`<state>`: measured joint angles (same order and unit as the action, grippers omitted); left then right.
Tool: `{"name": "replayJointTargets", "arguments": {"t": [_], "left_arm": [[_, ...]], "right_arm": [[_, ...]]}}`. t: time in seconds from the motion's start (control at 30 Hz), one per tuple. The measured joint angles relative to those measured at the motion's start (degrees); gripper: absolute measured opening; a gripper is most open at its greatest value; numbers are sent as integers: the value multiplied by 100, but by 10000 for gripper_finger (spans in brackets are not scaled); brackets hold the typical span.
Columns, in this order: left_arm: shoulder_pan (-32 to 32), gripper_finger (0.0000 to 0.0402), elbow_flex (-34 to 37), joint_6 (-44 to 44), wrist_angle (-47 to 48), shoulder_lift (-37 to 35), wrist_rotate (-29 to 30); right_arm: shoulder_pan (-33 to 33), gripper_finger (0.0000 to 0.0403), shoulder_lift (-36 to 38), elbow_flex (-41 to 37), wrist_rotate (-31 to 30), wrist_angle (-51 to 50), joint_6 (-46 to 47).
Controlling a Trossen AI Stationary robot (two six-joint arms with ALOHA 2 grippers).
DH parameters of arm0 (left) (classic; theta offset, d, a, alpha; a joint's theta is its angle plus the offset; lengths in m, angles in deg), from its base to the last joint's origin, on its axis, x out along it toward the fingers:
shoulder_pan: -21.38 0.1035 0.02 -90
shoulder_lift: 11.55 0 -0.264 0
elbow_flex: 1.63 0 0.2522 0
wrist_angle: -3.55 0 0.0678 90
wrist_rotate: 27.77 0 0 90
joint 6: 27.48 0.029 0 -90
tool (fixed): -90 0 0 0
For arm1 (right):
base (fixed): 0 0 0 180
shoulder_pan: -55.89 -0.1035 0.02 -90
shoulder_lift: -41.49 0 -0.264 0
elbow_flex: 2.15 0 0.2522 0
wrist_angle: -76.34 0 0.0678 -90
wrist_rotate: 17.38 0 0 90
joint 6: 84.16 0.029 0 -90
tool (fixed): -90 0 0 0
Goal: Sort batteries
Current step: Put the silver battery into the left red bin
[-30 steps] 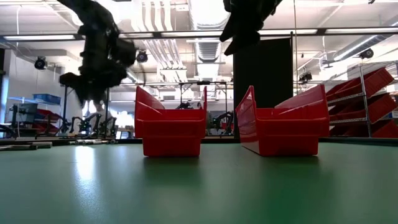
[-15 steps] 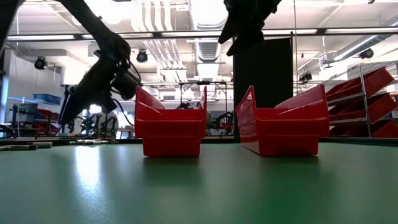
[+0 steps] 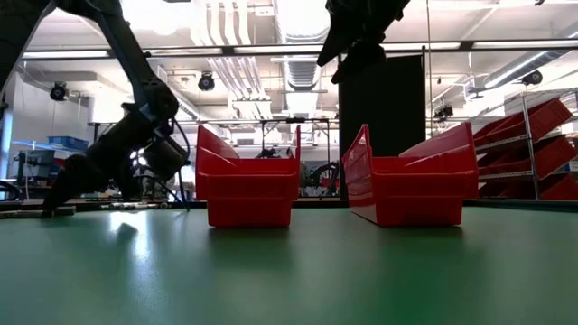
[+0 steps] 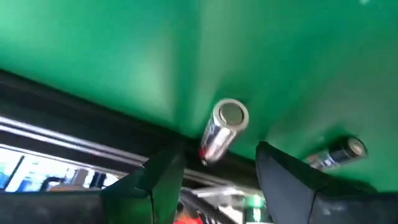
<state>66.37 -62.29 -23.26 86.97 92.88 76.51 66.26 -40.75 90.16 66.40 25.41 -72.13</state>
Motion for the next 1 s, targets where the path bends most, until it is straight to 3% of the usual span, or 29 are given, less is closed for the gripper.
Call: {"name": "replayJointTargets", "arguments": {"t": [0.3,0.63,0.8,1.0], "left_arm": [[-166,147,133,167,-323,-53,11],[-287,25,257,317,-431,-74,8],[-389,25,173,4,-471,-348,-157],[-443,25,61,-596,-897,-1194,-383]], "right_arm": [[2,337,-2,-9,2,20,-8],[2,330,-2,-9,7,-8,-95],[2,336,19,-9,16,-218,-268],[6,337,119,-9,16,-546,-574]]}}
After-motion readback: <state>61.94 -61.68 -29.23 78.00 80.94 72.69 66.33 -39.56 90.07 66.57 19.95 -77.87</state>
